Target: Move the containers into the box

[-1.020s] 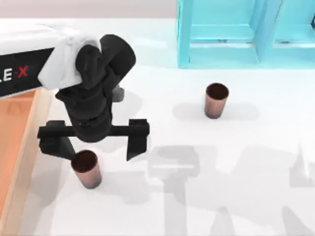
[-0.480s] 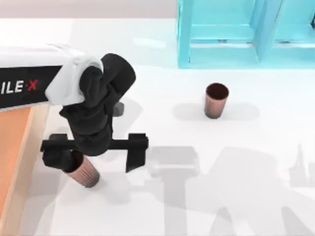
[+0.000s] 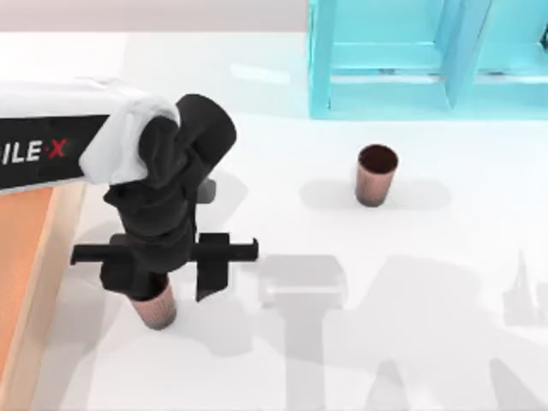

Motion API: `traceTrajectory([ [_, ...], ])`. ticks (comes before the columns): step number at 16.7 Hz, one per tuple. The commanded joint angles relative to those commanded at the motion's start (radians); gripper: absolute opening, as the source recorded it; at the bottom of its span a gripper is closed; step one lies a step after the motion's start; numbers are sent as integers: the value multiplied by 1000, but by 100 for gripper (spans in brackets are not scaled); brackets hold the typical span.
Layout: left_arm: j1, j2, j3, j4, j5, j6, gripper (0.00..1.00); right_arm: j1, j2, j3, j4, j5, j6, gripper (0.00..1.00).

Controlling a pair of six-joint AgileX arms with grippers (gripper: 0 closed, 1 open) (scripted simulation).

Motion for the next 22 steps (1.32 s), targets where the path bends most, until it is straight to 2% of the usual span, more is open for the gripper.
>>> traceTrajectory([
  [4,0,0,0,0,0,0,2,0,0,0,0,0,0,100],
  [5,0,0,0,0,0,0,0,0,0,0,0,0,0,100],
  [15,13,-10,8,-17,0,17,0,0,0,0,0,0,0,100],
  [22,243,-183,115,-312,-1,242,0,0,0,0,0,0,0,100],
])
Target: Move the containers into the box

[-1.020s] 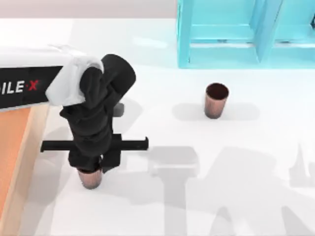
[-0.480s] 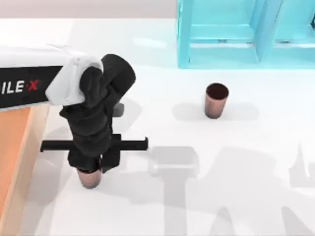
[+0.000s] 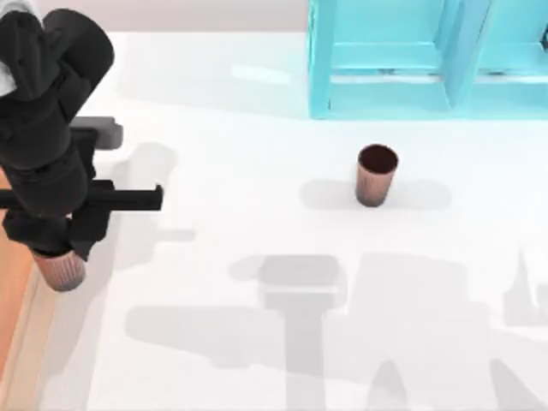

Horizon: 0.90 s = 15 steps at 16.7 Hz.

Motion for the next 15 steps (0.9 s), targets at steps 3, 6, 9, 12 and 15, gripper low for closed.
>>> traceTrajectory([
  [3,60,-50,25,-61,0,58,0,0,0,0,0,0,0,100],
  [6,61,-51,25,-62,0,59,0,0,0,0,0,0,0,100],
  [9,70,-48,26,-69,0,72,0,0,0,0,0,0,0,100],
  [12,163,-66,35,-108,14,164,0,0,0,0,0,0,0,100],
  [15,309,-92,47,-162,33,306,0,0,0,0,0,0,0,100],
])
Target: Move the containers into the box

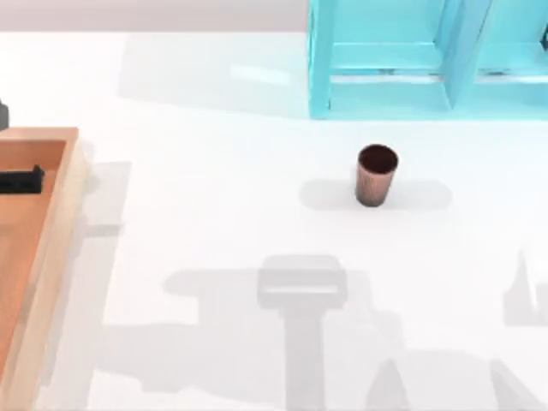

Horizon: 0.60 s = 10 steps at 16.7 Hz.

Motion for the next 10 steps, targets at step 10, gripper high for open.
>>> traceTrajectory([
  [10,383,-111,1,-120,54,382,0,0,0,0,0,0,0,100],
])
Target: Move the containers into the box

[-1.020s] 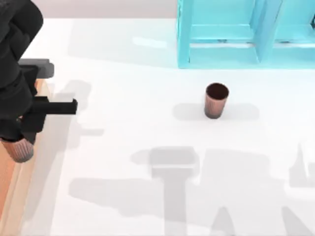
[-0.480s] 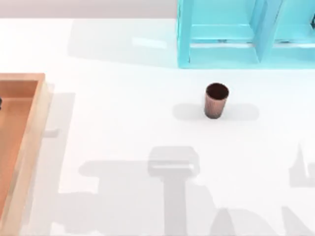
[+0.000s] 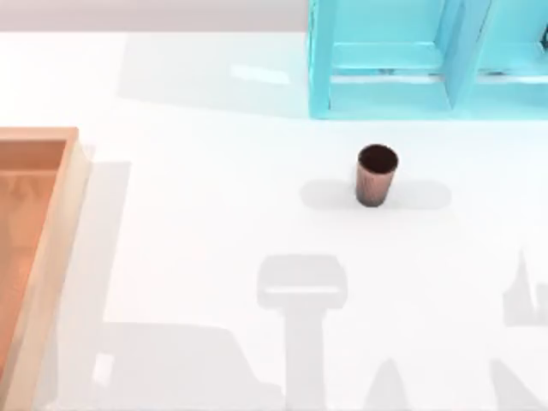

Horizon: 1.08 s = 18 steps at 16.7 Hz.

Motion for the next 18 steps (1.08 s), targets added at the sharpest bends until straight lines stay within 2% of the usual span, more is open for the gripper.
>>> traceTrajectory([
  [5,-5,5,-16,19,-4,4,0,0,0,0,0,0,0,100],
  [11,12,7,-228,234,-2,13,0,0,0,0,0,0,0,100],
  [16,14,7,-251,257,-1,14,0,0,0,0,0,0,0,100],
  [18,14,7,-251,257,-1,14,15,0,0,0,0,0,0,100],
])
